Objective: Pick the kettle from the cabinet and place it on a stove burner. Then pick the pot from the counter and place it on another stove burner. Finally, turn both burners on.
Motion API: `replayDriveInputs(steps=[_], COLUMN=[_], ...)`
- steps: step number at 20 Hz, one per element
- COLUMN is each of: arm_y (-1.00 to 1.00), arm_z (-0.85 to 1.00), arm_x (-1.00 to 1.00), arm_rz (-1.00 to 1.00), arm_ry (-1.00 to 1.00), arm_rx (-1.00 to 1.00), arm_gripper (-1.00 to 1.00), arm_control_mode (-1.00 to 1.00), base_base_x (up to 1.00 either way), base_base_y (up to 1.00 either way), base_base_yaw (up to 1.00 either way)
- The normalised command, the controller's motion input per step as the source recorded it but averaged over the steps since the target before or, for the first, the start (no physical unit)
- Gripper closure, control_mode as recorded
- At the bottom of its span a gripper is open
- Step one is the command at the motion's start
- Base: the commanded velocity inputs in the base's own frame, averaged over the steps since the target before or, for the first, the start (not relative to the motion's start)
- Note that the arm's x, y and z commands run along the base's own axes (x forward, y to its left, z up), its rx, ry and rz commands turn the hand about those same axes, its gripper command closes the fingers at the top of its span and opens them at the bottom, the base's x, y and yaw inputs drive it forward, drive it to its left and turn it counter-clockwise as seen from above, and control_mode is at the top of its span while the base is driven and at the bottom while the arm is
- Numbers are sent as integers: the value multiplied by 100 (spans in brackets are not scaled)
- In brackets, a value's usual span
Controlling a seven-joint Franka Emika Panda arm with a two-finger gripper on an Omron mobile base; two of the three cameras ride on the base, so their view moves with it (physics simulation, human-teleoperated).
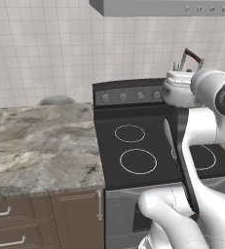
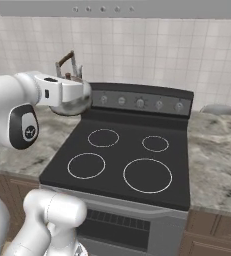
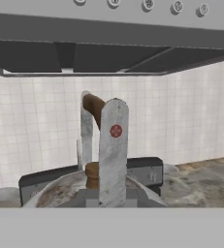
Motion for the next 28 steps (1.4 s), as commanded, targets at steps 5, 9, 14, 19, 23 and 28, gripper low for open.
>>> replayDriveInputs(steps=[5,9,14,19,23,28], arm_y=[0,0,-3,-15,-20,-20], arm_z=[0,0,-2,0,-4,-26], arm_x=[0,0,0,0,0,0], arm_rz=[0,0,0,-5,-11,-10], arm_ry=[0,0,0,0,-2,-2], arm_rx=[0,0,1,3,1,-2], arm_gripper=[100,100,100,100,100,100], arm_control_mode=[100,-100,-100,-100,-100,-100], base_base_x=[26,3,0,0,0,0], base_base_y=[6,0,0,0,0,0], base_base_yaw=[0,0,0,0,0,0])
